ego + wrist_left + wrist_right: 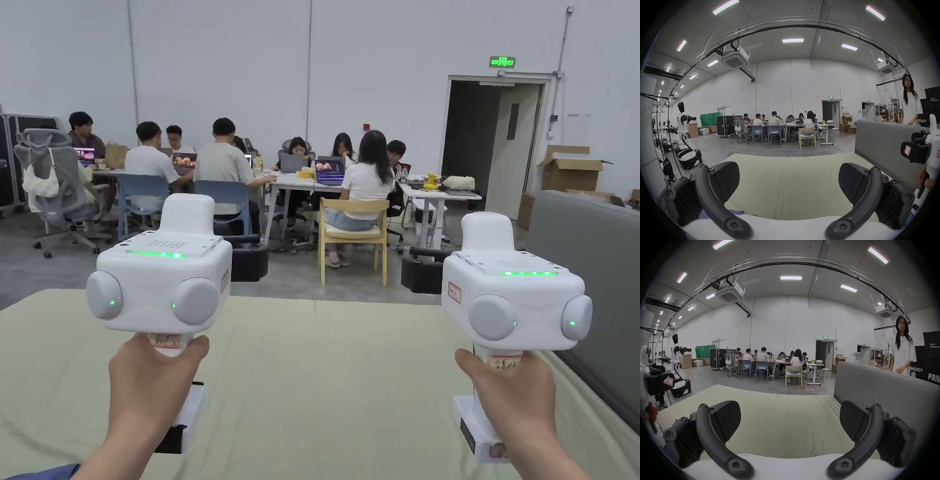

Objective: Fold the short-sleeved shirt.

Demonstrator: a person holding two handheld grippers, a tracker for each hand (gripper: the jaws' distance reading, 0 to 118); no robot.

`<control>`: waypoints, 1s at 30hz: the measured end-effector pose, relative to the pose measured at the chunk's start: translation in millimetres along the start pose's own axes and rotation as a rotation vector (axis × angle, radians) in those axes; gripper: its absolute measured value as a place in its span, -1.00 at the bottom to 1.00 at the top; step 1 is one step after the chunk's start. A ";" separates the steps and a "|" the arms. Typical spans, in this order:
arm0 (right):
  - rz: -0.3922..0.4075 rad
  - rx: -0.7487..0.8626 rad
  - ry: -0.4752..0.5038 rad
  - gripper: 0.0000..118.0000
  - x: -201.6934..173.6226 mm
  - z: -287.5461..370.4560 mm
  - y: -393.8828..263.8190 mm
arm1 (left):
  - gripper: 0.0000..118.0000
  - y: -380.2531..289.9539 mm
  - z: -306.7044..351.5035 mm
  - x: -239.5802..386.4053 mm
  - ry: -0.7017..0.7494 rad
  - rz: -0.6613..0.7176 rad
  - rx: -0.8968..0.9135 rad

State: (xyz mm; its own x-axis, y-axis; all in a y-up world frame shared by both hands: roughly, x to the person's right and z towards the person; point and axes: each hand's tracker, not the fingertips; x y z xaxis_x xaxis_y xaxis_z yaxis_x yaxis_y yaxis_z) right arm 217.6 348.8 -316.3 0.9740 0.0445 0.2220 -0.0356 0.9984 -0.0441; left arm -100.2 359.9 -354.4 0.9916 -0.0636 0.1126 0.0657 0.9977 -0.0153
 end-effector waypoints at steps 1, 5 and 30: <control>0.001 0.001 0.000 1.00 0.3 0.2 0.2 | 1.00 0.5 0.4 0.2 0.001 -0.001 0.002; 0.007 0.004 -0.002 1.00 -1.0 1.9 1.8 | 1.00 2.3 2.6 0.9 0.002 -0.013 0.006; 0.003 0.012 -0.006 1.00 0.9 1.6 4.6 | 1.00 3.3 2.4 -4.3 0.014 -0.005 0.008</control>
State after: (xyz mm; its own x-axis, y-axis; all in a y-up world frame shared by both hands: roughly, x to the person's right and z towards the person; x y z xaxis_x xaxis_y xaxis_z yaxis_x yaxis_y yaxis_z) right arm 218.0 353.5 -314.7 0.9726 0.0476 0.2278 -0.0412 0.9986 -0.0327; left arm -104.5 363.5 -352.5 0.9927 -0.0689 0.0988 0.0699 0.9975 -0.0073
